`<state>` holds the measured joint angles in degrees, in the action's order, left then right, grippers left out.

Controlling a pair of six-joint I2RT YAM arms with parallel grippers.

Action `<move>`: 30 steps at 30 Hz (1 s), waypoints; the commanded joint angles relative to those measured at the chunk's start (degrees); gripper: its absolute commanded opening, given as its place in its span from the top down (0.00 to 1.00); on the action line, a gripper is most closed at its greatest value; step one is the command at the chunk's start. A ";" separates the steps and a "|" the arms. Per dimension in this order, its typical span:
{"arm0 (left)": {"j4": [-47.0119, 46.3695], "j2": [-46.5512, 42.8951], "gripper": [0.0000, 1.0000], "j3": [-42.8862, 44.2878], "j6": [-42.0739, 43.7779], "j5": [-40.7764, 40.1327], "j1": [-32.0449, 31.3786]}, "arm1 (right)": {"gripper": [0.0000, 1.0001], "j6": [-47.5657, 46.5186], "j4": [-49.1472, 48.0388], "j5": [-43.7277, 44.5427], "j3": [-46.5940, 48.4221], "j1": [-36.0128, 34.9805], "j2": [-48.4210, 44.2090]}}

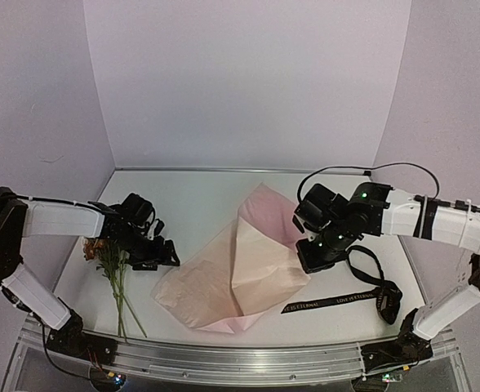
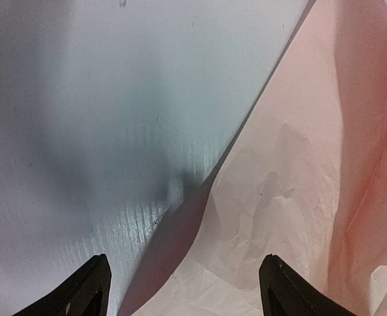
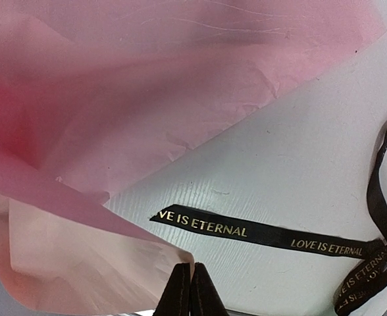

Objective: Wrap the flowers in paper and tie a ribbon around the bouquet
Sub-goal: Unfold the folded wrapping paper at the center of the board.

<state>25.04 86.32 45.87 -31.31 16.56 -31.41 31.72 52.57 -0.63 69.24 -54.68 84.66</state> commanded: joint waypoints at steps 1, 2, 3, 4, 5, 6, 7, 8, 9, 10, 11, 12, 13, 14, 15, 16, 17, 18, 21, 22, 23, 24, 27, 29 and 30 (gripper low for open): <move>-0.96 3.29 0.23 0.97 0.47 7.60 0.12 | 1.00 1.02 -1.08 2.77 -1.74 -0.05 -3.50; -1.15 3.99 0.24 1.01 0.38 8.92 0.12 | 1.00 1.10 -1.13 2.96 -2.13 -0.04 -3.84; -1.41 4.47 0.26 1.01 0.20 9.91 0.12 | 1.00 1.20 -1.28 3.07 -2.47 -0.03 -4.11; -1.74 4.69 0.27 0.91 0.00 10.80 0.12 | 1.00 1.32 -1.51 3.16 -2.85 -0.01 -4.35; -2.01 4.91 0.28 0.81 -0.18 11.65 0.10 | 1.00 1.42 -1.68 3.27 -3.18 -0.03 -4.60; -2.12 5.13 0.29 0.75 -0.36 12.29 0.08 | 1.00 1.50 -1.77 3.40 -3.46 -0.07 -4.86; -2.02 5.28 0.30 0.78 -0.56 12.54 0.11 | 1.00 1.58 -1.83 3.55 -3.72 -0.05 -5.06; -1.98 5.55 0.31 0.75 -0.72 12.85 0.12 | 1.00 1.59 -1.85 3.68 -3.98 -0.01 -5.26; -2.11 5.81 0.33 0.65 -0.85 13.25 0.10 | 1.00 1.65 -1.89 3.93 -4.31 -0.02 -5.55; -2.28 6.01 0.34 0.55 -0.99 13.68 0.08 | 1.00 1.74 -1.94 4.22 -4.60 -0.04 -5.85; -2.59 6.23 0.38 0.38 -1.27 14.21 0.06 | 1.00 1.86 -1.95 4.53 -4.88 -0.02 -6.18; -2.87 6.45 0.41 0.29 -1.50 14.74 0.05 | 1.00 1.99 -1.97 4.83 -5.22 -0.03 -6.62; -3.08 6.64 0.45 0.24 -1.70 15.20 0.04 | 1.00 2.14 -2.01 5.17 -5.58 -0.06 -7.09; -3.30 6.79 0.49 0.19 -1.96 15.67 0.03 | 1.00 2.26 -2.01 5.49 -5.93 -0.03 -7.55; -3.63 6.87 0.52 0.14 -2.26 16.22 -0.02 | 1.00 2.25 -2.01 5.86 -6.33 -0.04 -8.03; -3.82 6.95 0.55 0.11 -2.64 16.83 -0.11 | 1.00 2.31 -2.02 6.16 -6.69 -0.05 -8.44; -3.88 7.01 0.56 0.08 -2.93 17.15 -0.18 | 1.00 2.34 -2.02 6.52 -7.09 -0.05 -8.93; -3.77 7.10 0.57 0.13 -3.05 17.22 -0.27 | 1.00 2.35 -2.00 6.82 -7.46 -0.04 -9.43; -3.88 6.91 0.62 0.07 -3.23 17.68 -0.57 | 1.00 2.38 -1.86 7.47 -8.32 0.00 -10.68; -3.99 6.87 0.65 0.09 -3.37 18.14 -0.59 | 1.00 2.41 -1.85 7.73 -8.52 -0.01 -10.93; -4.35 6.79 0.68 0.04 -3.72 18.80 -0.59 | 1.00 2.51 -1.73 7.95 -8.73 0.00 -11.20; -4.79 6.64 0.73 0.07 -4.18 19.49 -0.64 | 1.00 2.56 -1.52 8.23 -8.97 0.00 -11.48; -5.58 6.34 0.84 0.42 -5.67 20.41 -0.97 | 1.00 2.86 -0.76 9.37 -9.50 -0.07 -12.27; -5.97 6.03 0.90 0.51 -6.69 20.73 -1.10 | 1.00 2.89 -0.27 10.05 -9.94 -0.01 -12.90; -6.45 5.81 0.92 0.39 -7.32 21.08 -1.08 | 1.00 2.97 -0.12 10.48 -10.11 -0.04 -13.30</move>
<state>21.27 93.06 45.87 -36.28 35.06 -32.13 33.87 51.14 6.30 59.94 -54.68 73.73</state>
